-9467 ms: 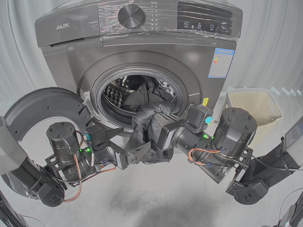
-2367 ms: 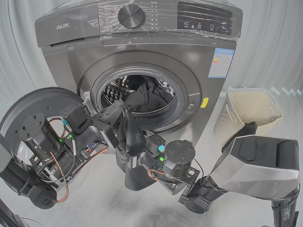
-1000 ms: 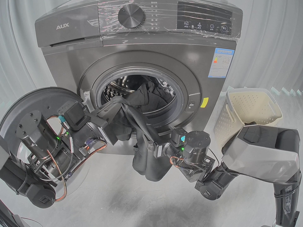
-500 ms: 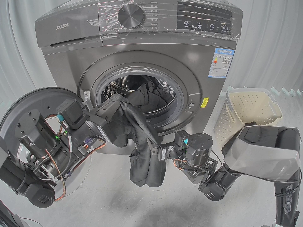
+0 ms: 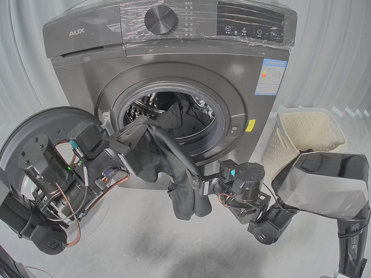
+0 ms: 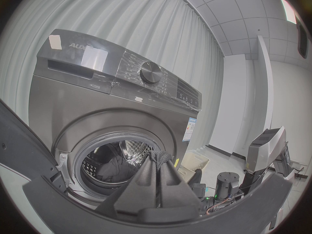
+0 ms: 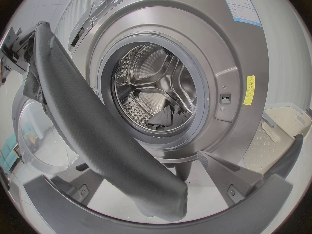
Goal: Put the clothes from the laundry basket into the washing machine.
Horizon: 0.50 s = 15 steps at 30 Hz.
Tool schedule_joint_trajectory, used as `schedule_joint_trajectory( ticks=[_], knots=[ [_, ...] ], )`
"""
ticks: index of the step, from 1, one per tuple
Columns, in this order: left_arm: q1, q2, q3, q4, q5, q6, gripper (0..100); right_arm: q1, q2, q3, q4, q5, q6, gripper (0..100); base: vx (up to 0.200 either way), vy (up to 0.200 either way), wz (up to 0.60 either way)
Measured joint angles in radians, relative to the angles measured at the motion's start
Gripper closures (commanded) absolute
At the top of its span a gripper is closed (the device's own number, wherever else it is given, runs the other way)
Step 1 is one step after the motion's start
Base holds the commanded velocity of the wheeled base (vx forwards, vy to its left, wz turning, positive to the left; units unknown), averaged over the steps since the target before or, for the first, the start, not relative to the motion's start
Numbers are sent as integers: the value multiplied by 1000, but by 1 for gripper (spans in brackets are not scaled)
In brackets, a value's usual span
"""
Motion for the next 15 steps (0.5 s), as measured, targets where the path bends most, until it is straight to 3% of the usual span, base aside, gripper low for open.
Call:
schedule_joint_trajectory(
  ticks=[15],
  knots=[
    [1,1,7,0,0,-1,100,-1,-24,76,-4,0,5,0,0,0,0]
  ],
)
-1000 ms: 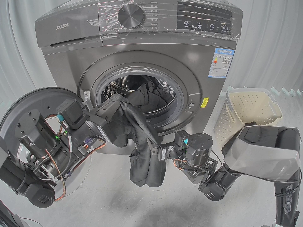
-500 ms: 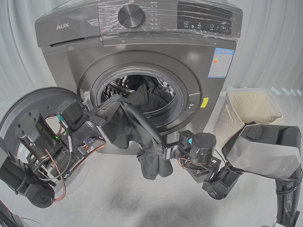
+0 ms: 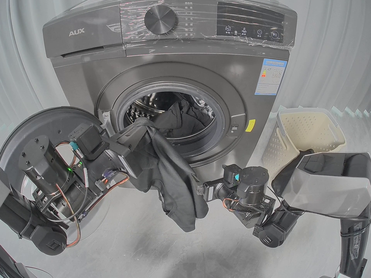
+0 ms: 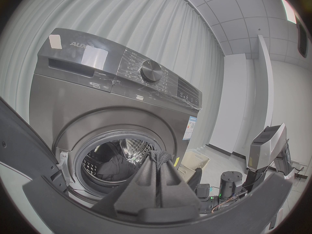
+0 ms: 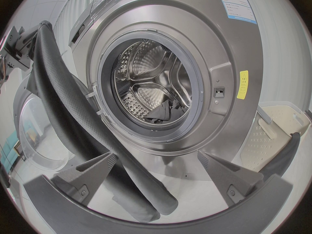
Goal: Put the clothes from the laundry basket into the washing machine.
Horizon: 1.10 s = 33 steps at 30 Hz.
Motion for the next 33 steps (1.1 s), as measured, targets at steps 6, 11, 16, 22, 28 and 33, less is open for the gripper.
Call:
schedule_joint_trajectory(
  ticks=[6,11,16,22,28,33],
  knots=[
    [-2,-3,3,0,0,1,100,-13,4,-7,3,0,4,0,0,0,0],
    [-3,-8,6,1,-1,1,100,-21,22,-29,3,-1,5,0,0,0,0],
    [-4,-10,8,1,-1,1,100,-18,32,-40,0,0,4,0,0,0,0],
    [-3,-9,8,1,0,1,100,-4,21,-37,-4,5,5,0,0,0,0],
    [-2,-5,8,1,0,0,100,39,-23,-23,-4,11,3,0,0,0,0],
    [-2,-3,8,1,1,0,100,67,-58,-17,-2,12,0,0,0,0,0]
  ],
)
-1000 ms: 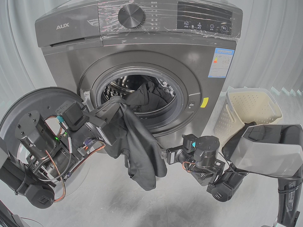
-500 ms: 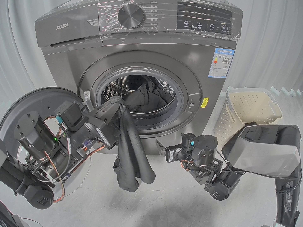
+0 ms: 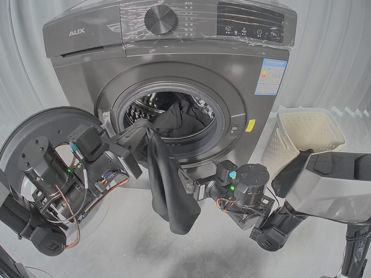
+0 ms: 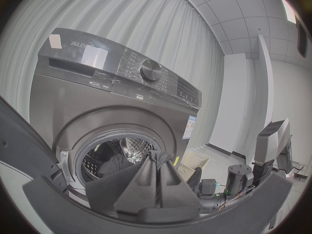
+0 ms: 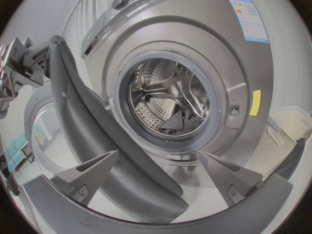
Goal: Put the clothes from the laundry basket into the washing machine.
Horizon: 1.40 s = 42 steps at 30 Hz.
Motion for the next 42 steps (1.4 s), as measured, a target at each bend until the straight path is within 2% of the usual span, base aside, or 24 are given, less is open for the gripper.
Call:
schedule_joint_trajectory(
  ticks=[8,17,24,33,42],
  knots=[
    [0,2,-1,0,1,0,100,38,-49,0,3,6,-5,0,0,0,0],
    [0,4,-1,0,1,0,100,88,-78,-6,-10,93,-10,0,0,0,0],
    [0,4,-2,0,1,1,100,117,-76,-33,-9,107,-23,0,0,0,0],
    [0,1,-2,0,0,1,100,103,-5,-166,28,115,-48,0,0,0,0],
    [-3,-4,-1,0,-1,1,100,39,91,-294,62,107,-60,0,0,0,0]
  ],
)
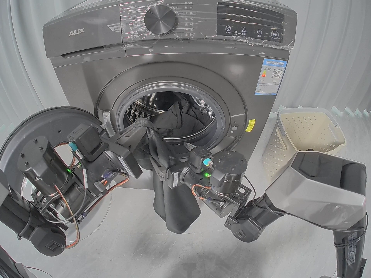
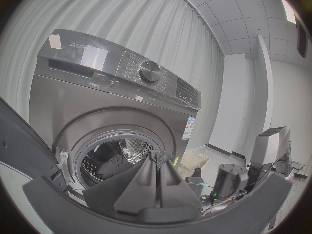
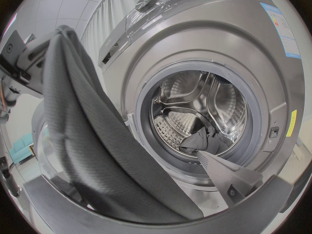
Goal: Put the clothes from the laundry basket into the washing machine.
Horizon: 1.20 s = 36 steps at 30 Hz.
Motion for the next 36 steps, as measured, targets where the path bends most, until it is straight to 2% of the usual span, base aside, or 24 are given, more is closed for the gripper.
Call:
schedule_joint_trajectory(
  ticks=[5,6,11,15,16,25,36],
  knots=[
    [-5,-2,-2,0,-2,0,100,-27,36,-40,3,-14,-9,0,0,0,0],
    [-7,-2,-2,0,-3,0,100,-28,40,-42,3,-17,-9,100,0,0,0],
    [-10,-3,1,0,-6,1,100,-26,53,-44,-7,-20,-7,100,0,0,0],
    [-10,-3,8,0,-9,3,100,3,54,-26,-12,-18,-3,100,0,0,0],
    [-10,-3,9,0,-10,3,0,10,54,-19,-13,-19,-2,100,0,0,0],
    [-1,5,22,-1,-9,0,0,86,42,25,-32,-24,19,100,0,0,0],
    [3,14,26,0,-5,-1,0,96,-22,117,-59,-28,35,100,0,0,0]
  ],
)
